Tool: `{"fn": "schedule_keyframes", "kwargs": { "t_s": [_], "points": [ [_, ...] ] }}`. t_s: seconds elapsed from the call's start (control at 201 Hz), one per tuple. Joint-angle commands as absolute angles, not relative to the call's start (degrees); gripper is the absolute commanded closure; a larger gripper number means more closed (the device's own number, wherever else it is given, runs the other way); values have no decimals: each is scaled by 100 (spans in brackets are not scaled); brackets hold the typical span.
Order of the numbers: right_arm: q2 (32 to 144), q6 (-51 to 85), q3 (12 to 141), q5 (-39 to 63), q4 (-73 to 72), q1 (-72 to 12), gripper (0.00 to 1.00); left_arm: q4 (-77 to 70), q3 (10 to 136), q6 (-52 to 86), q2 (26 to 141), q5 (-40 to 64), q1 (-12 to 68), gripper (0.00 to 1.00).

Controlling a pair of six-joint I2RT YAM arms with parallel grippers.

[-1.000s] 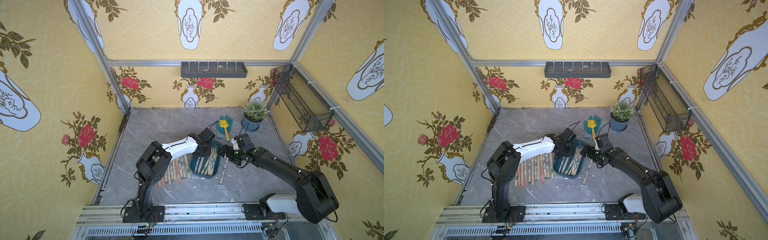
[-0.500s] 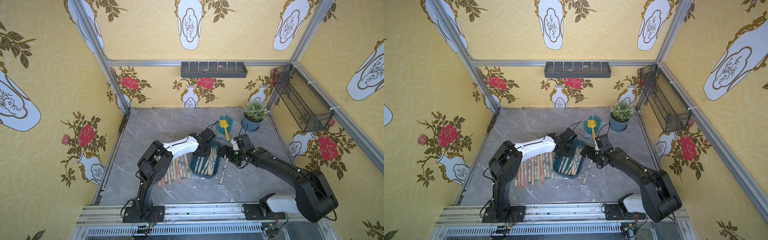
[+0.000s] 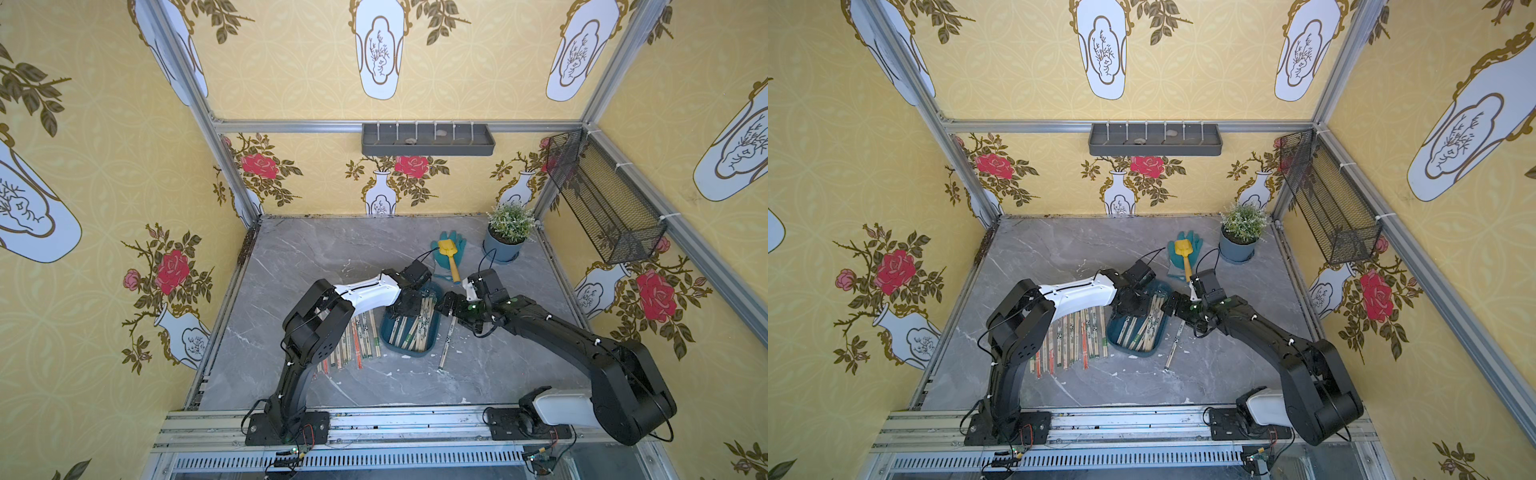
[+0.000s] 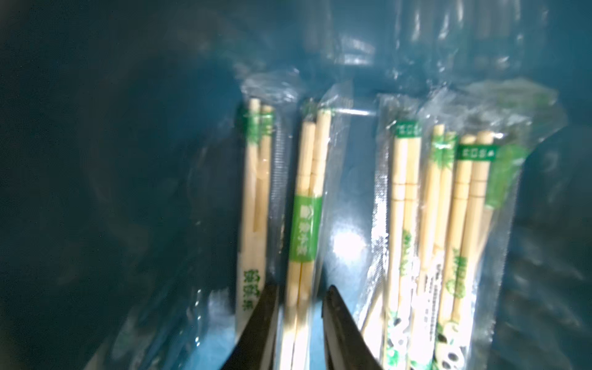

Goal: Take the paired disposable chopsticks out of the storage box
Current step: Pick up the paired disposable chopsticks from the storage box.

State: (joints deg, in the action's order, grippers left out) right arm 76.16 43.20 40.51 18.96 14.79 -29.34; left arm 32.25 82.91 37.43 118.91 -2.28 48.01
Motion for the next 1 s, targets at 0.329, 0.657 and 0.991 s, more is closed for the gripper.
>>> {"fn": "schedule_keyframes", "kwargs": {
  "t_s": [0.329, 0.657, 0.991],
  "points": [
    [7594, 4250, 4084, 1846, 1467, -2936, 3, 3309, 8200, 3740, 12045, -12, 4852, 95],
    [7629, 4249, 4133, 1856, 1485, -2936, 2, 3526, 8369, 3700, 11497, -312, 4846, 100],
    [7681, 4232, 4195, 1864, 1502, -2936, 2, 3659, 8146, 3896, 10533, -768, 4647, 100]
  ]
}}
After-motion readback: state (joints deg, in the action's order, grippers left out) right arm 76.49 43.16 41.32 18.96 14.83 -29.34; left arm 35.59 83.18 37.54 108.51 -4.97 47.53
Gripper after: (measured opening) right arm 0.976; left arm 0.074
